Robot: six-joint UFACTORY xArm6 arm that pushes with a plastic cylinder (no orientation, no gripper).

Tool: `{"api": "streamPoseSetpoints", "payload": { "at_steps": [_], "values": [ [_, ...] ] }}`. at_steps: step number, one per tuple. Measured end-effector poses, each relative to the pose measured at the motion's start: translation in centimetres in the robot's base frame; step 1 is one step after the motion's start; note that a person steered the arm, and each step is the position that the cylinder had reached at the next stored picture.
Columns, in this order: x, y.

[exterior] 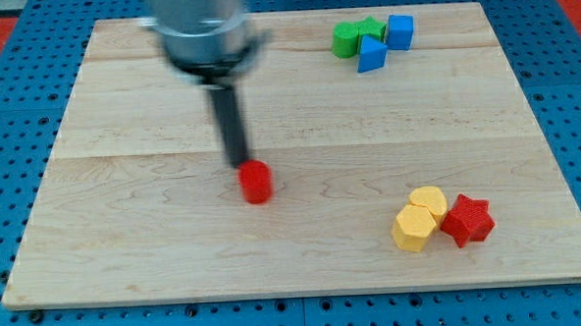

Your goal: Push the red circle beside the yellow hexagon

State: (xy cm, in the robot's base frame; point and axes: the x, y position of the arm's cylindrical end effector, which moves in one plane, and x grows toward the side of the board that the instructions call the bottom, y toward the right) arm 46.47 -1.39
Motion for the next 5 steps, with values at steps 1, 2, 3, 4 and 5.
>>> {"api": "streamPoseSetpoints", "payload": {
  "at_steps": [1, 2, 3, 4, 5],
  "values": [
    [2.1, 4.4],
    [2.0, -1.5],
    [2.0, -4.5],
    [3.8, -5.5],
    [4.5, -3.2]
  ]
}}
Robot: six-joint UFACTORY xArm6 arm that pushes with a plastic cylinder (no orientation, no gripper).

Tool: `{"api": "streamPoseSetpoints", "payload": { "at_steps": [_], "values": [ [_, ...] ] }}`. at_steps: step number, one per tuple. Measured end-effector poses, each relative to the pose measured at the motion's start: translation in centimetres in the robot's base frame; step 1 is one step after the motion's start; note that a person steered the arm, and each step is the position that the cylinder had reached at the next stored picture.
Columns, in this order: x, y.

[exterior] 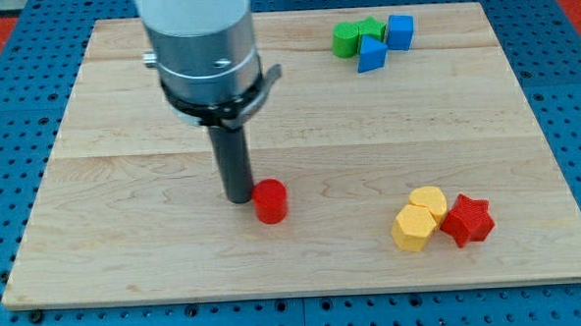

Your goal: Push the red circle beside the yellow hexagon

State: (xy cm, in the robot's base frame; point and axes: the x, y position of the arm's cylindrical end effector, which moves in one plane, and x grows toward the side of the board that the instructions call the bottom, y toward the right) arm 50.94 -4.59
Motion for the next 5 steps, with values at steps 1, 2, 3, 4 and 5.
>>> {"api": "streamPoseSetpoints", "payload": {
  "at_steps": [1, 2, 3, 4, 5],
  "values": [
    [0.0, 6.2],
    [0.0, 8.8],
    [0.1, 2.7],
    [2.2, 5.3],
    [2.5, 10.1]
  ]
}}
